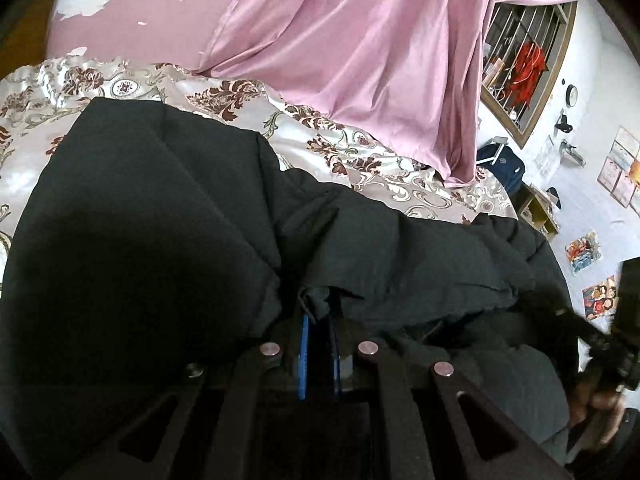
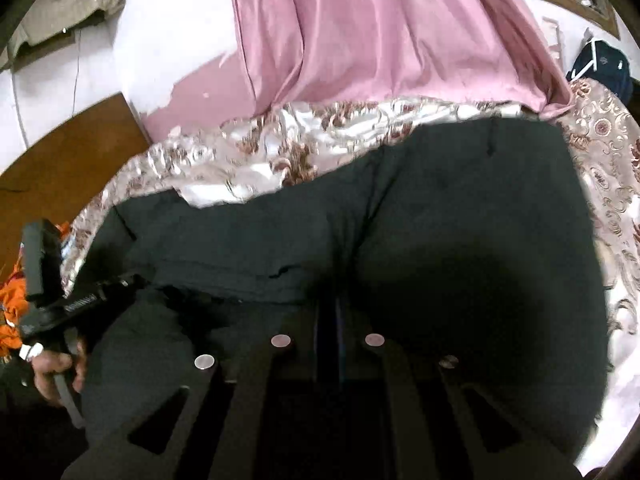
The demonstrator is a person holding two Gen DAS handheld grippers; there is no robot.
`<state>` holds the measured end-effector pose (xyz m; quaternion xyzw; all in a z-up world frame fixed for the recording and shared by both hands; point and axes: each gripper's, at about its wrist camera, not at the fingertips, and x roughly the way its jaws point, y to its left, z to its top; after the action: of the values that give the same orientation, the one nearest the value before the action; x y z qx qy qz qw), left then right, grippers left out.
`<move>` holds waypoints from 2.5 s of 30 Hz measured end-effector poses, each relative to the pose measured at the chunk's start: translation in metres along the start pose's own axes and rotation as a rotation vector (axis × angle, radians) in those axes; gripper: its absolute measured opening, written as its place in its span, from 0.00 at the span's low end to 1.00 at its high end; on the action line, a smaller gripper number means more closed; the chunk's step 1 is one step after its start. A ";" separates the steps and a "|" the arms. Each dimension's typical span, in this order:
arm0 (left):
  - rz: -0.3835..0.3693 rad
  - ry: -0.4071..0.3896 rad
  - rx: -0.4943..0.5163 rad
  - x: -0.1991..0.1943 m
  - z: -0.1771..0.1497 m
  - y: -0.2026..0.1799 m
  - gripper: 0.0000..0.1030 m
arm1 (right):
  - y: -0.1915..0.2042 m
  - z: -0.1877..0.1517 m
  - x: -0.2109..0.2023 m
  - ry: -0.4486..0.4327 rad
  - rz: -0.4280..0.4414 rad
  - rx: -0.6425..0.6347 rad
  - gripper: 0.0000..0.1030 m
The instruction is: Fold large clothes
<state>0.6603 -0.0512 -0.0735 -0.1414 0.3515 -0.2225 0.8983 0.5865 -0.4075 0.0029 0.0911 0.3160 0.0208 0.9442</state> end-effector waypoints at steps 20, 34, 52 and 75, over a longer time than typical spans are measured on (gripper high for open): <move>-0.118 -0.285 0.131 -0.056 -0.014 -0.032 0.12 | 0.042 0.022 0.070 0.114 0.015 -0.104 0.07; -0.038 0.164 0.151 0.043 0.030 -0.061 0.28 | 0.014 -0.009 0.080 0.068 0.171 0.110 0.07; 0.096 0.215 0.177 0.088 0.010 -0.053 0.14 | 0.031 -0.008 0.123 0.202 0.081 0.033 0.06; 0.098 -0.098 0.226 0.024 0.001 -0.068 0.47 | 0.031 -0.004 0.064 -0.046 0.070 0.018 0.40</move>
<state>0.6559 -0.1219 -0.0586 -0.0326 0.2862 -0.2093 0.9345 0.6358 -0.3699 -0.0321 0.1109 0.2910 0.0490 0.9490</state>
